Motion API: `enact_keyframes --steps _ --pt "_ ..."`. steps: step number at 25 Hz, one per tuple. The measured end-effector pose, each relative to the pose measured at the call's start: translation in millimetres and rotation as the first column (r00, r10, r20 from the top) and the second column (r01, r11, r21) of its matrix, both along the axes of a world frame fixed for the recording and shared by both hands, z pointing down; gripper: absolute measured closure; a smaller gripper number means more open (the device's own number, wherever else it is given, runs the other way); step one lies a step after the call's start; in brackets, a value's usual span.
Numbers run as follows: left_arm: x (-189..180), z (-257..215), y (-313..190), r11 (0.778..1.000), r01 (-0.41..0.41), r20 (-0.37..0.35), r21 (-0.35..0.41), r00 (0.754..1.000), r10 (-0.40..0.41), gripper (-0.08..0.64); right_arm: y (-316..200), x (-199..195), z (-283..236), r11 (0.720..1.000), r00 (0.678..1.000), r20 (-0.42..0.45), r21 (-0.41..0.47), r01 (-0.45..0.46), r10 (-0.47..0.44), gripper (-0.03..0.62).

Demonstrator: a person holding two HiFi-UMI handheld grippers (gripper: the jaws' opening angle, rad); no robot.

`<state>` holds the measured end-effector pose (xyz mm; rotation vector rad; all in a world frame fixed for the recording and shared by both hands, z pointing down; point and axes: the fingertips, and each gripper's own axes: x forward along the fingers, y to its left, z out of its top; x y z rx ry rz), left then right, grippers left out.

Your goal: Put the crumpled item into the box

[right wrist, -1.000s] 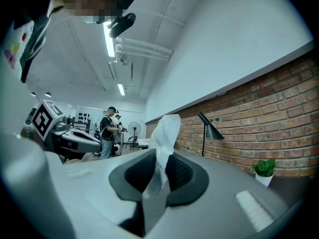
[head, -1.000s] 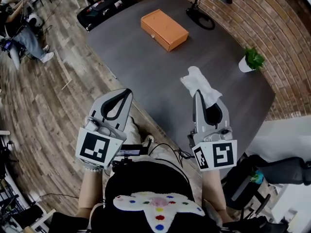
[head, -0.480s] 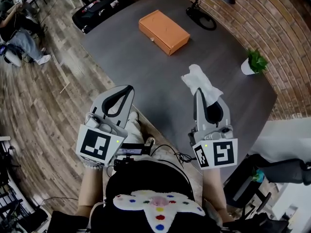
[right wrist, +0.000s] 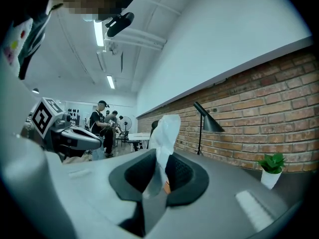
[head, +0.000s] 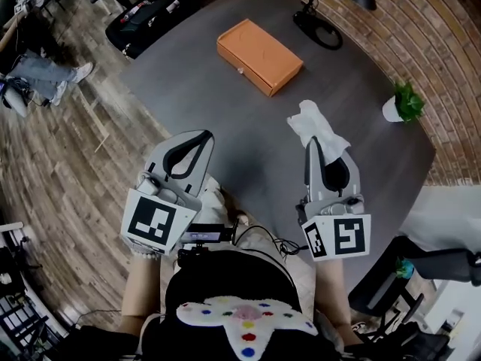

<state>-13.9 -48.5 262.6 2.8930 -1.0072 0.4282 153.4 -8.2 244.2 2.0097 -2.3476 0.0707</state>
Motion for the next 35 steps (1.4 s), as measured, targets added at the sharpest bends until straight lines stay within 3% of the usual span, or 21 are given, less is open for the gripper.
enact_keyframes --steps 10,16,26,35 --pt "7 27 -64 0.994 -0.095 0.001 -0.059 0.995 0.096 0.535 -54 -10 13 0.998 0.999 0.006 -0.039 -0.045 0.046 0.541" --pt "17 52 -102 0.986 -0.142 0.033 -0.083 0.989 0.145 0.474 -80 -5 27 0.993 0.995 0.011 -0.068 -0.094 0.095 0.541" --pt "36 89 -149 0.971 -0.206 0.085 -0.123 0.972 0.217 0.466 -114 5 48 0.983 0.988 0.008 -0.106 -0.151 0.153 0.541" --pt "52 127 -188 0.967 -0.189 0.074 -0.172 0.976 0.204 0.462 -137 9 65 0.978 0.986 0.016 -0.130 -0.164 0.167 0.541"
